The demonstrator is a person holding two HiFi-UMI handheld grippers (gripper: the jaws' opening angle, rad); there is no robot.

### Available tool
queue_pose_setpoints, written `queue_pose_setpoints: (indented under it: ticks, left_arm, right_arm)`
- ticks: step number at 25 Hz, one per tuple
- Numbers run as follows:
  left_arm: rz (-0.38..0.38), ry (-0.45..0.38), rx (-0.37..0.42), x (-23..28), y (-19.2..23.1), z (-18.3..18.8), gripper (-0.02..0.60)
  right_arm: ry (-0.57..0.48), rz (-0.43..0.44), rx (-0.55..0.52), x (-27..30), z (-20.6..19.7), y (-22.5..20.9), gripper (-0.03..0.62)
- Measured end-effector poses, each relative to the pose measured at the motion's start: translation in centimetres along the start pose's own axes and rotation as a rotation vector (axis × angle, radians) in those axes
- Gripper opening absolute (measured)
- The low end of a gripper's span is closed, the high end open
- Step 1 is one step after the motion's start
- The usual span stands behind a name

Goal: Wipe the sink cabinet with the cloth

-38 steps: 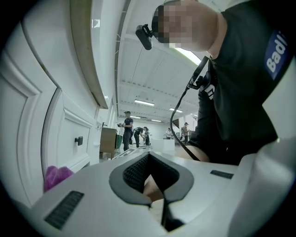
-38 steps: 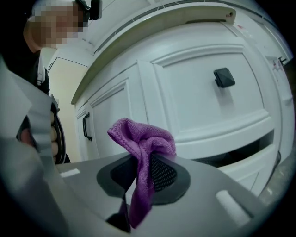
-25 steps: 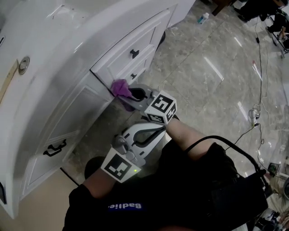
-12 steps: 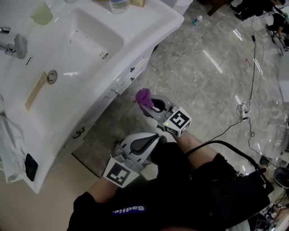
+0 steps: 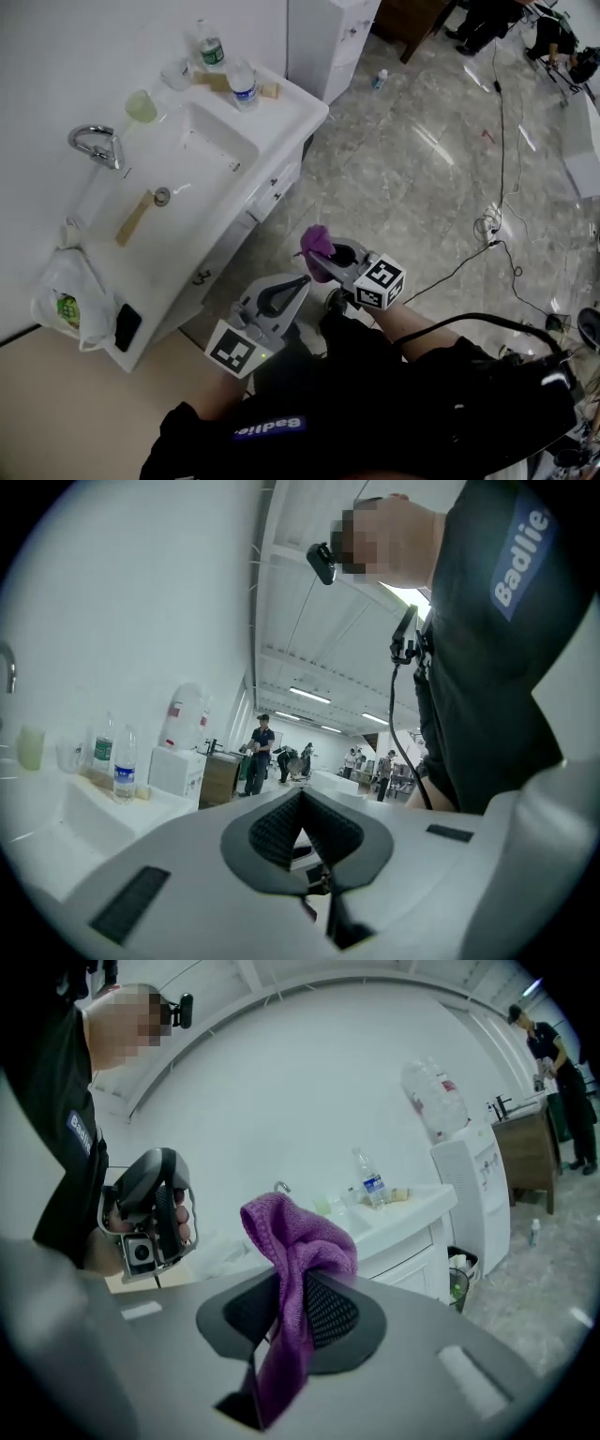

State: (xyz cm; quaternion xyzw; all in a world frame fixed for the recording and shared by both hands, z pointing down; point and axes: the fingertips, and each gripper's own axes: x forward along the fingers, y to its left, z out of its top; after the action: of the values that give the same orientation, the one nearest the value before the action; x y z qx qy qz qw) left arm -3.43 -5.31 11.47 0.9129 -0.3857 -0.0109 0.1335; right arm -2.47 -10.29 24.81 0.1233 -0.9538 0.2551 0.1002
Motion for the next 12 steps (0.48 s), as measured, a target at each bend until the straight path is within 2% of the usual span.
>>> queue_pose_setpoints:
  ticks: [4,12]
  left_arm:
    - [0.000,-0.019,-0.030,-1.1,-2.8,5.3,0.000]
    - [0.024,-0.027,0.035,-3.5,-5.7,12.1,0.000]
  right_arm:
    - [-0.040,-0.013,0.020,-2.8,4.4,3.7,0.067]
    - [-0.147,0.007,-0.046,-6.5,12.7,9.9,0.067]
